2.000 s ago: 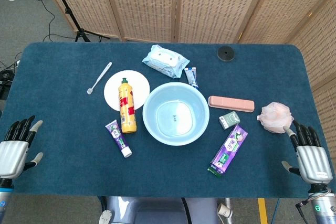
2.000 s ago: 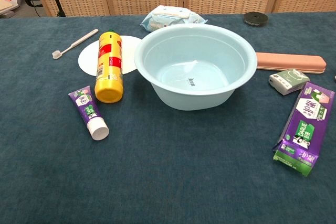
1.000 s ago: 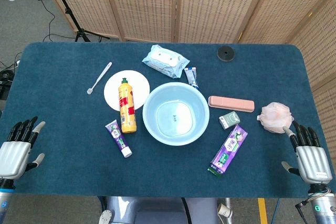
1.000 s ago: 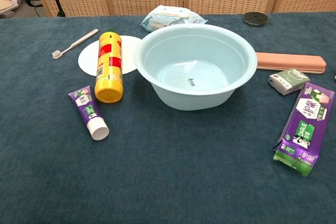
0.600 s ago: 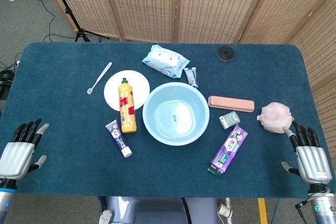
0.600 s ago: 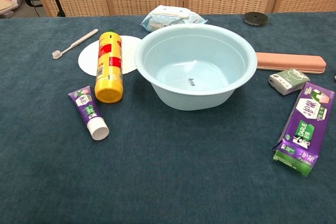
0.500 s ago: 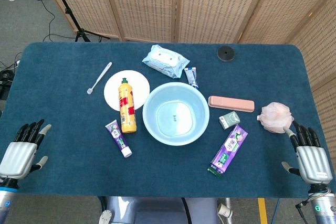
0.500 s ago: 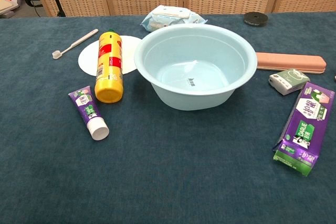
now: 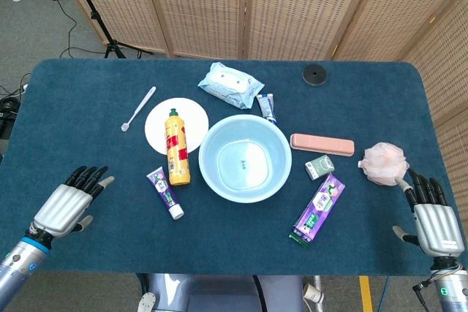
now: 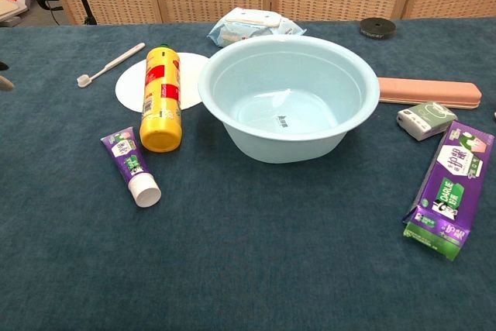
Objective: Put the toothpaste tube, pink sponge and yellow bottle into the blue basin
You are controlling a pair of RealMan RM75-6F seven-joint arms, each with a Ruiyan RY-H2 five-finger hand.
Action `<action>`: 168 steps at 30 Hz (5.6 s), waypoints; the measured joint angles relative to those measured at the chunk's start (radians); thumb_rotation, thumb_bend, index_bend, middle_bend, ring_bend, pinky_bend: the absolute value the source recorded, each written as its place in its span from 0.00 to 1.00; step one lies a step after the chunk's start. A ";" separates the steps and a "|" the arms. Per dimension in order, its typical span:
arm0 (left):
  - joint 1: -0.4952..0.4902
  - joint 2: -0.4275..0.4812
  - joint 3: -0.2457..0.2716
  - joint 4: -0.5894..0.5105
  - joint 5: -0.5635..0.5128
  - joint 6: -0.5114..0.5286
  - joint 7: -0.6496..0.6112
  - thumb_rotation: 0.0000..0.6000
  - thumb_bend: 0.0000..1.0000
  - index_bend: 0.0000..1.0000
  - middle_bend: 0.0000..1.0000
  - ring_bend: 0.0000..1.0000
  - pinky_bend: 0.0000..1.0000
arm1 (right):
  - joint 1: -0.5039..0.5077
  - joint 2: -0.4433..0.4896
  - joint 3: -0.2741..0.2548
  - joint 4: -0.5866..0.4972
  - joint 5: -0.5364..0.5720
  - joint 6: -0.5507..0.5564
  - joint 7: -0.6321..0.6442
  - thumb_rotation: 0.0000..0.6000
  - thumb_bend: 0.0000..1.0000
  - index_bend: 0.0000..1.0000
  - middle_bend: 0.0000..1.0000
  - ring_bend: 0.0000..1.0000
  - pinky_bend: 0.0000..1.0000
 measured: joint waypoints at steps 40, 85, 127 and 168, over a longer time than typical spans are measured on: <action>-0.294 -0.317 -0.021 0.162 -0.183 -0.286 0.262 1.00 0.29 0.18 0.00 0.00 0.07 | -0.005 0.028 0.008 0.000 0.012 -0.001 0.068 1.00 0.13 0.13 0.00 0.00 0.00; -0.281 -0.414 -0.017 0.200 -0.047 0.015 0.234 1.00 0.39 0.81 0.48 0.45 0.35 | -0.008 0.037 0.010 -0.008 0.010 0.003 0.084 1.00 0.13 0.13 0.00 0.00 0.00; -0.561 -0.757 -0.284 0.230 -0.272 0.034 0.637 1.00 0.31 0.27 0.05 0.15 0.23 | -0.009 0.078 0.028 0.033 0.032 -0.025 0.298 1.00 0.13 0.13 0.00 0.00 0.00; -0.118 -0.181 0.101 -0.091 -0.131 0.256 0.116 0.92 0.01 0.08 0.00 0.00 0.00 | -0.002 0.032 -0.005 -0.008 -0.025 -0.011 0.085 1.00 0.13 0.13 0.00 0.00 0.00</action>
